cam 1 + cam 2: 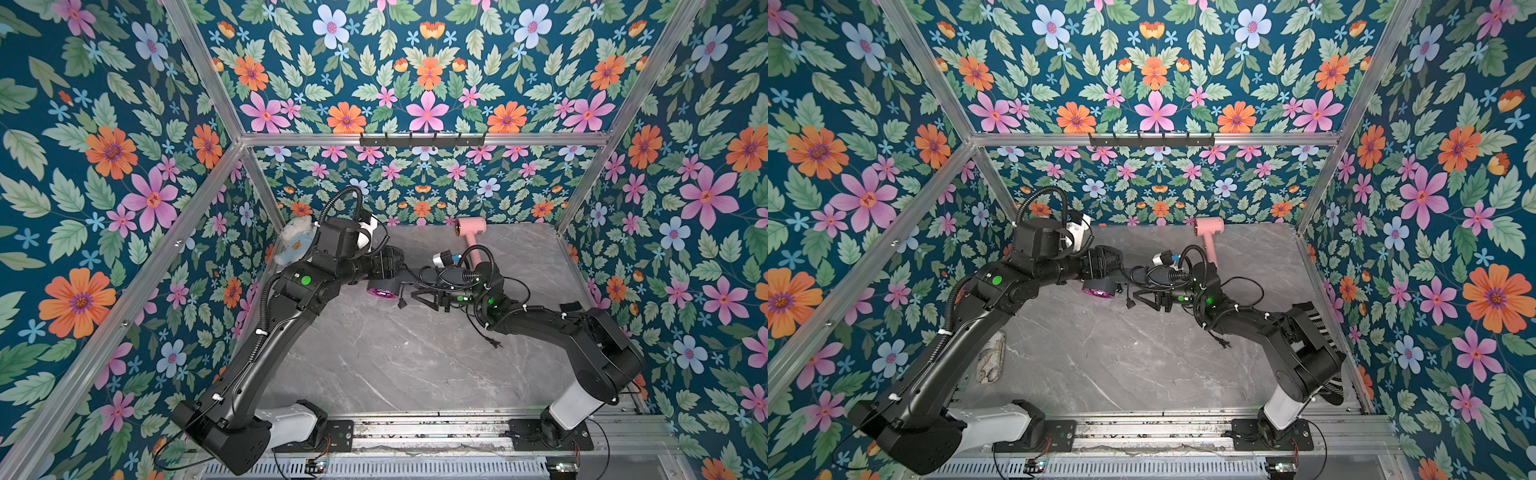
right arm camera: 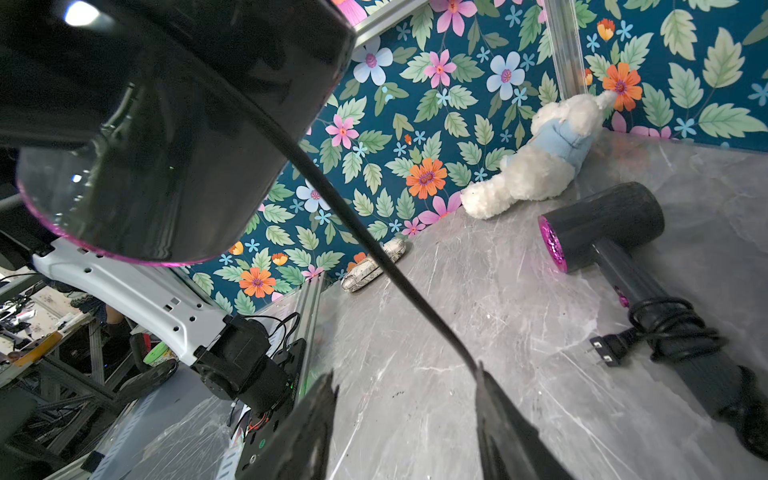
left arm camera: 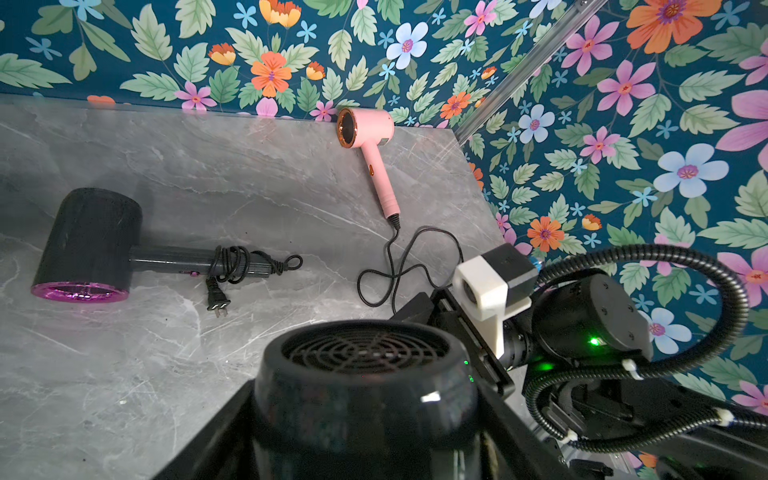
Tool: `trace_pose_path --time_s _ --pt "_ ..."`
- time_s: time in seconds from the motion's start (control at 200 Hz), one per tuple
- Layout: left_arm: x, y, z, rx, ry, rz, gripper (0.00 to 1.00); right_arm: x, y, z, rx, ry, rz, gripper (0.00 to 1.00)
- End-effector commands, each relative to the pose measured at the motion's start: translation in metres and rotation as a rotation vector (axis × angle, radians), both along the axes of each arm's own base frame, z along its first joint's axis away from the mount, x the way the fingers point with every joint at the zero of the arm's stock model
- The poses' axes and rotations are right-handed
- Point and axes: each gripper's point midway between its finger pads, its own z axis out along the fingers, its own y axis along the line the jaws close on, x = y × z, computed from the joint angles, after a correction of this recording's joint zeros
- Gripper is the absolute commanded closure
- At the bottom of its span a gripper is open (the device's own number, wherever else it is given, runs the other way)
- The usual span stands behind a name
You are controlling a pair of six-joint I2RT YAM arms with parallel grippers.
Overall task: Wrap the cord around the hair dryer
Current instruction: Wrap the power cord around the hair dryer.
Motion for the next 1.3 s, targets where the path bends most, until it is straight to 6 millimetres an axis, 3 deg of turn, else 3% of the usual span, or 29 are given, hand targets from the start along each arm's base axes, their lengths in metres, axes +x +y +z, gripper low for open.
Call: trace_pose_path --time_s 0.0,0.28,0.375,0.43,0.575,0.675,0.85,0.865,1.0,1.165,1.295 --pt "0.004 -0.004 0.011 -0.019 -0.035 -0.009 1.0 0.002 0.004 0.002 0.006 0.0 -0.004 0.46" --pt "0.004 -0.014 0.018 -0.038 -0.047 -0.031 1.0 0.003 0.009 0.003 0.003 -0.001 -0.007 0.48" --pt "0.004 -0.015 0.017 -0.041 -0.049 -0.029 1.0 0.001 0.011 0.0 0.0 0.02 0.007 0.71" --pt "0.004 -0.015 0.018 -0.051 -0.051 -0.029 1.0 0.0 0.011 -0.001 0.003 0.029 0.008 0.9" --pt "0.007 -0.012 0.014 -0.055 -0.061 0.002 1.0 0.002 0.01 -0.006 -0.001 0.081 -0.003 0.97" --pt "0.014 0.004 0.015 -0.048 -0.1 0.099 1.0 0.002 0.007 -0.021 -0.053 0.157 -0.026 1.0" --pt "0.03 0.042 0.011 -0.001 -0.165 0.303 1.0 -0.004 -0.004 -0.069 -0.213 0.316 -0.097 1.0" --pt "0.032 0.045 0.01 0.008 -0.167 0.319 1.0 -0.006 -0.007 -0.059 -0.207 0.298 -0.107 1.0" --pt "0.043 0.076 -0.003 0.042 -0.187 0.465 1.0 -0.014 -0.02 -0.072 -0.304 0.347 -0.173 1.0" --pt "0.06 0.094 -0.008 -0.108 -0.225 0.614 1.0 -0.033 -0.015 -0.087 -0.437 0.385 -0.2 1.0" --pt "0.069 0.116 -0.034 -0.051 -0.222 0.764 1.0 -0.041 -0.019 -0.09 -0.535 0.384 -0.273 1.0"
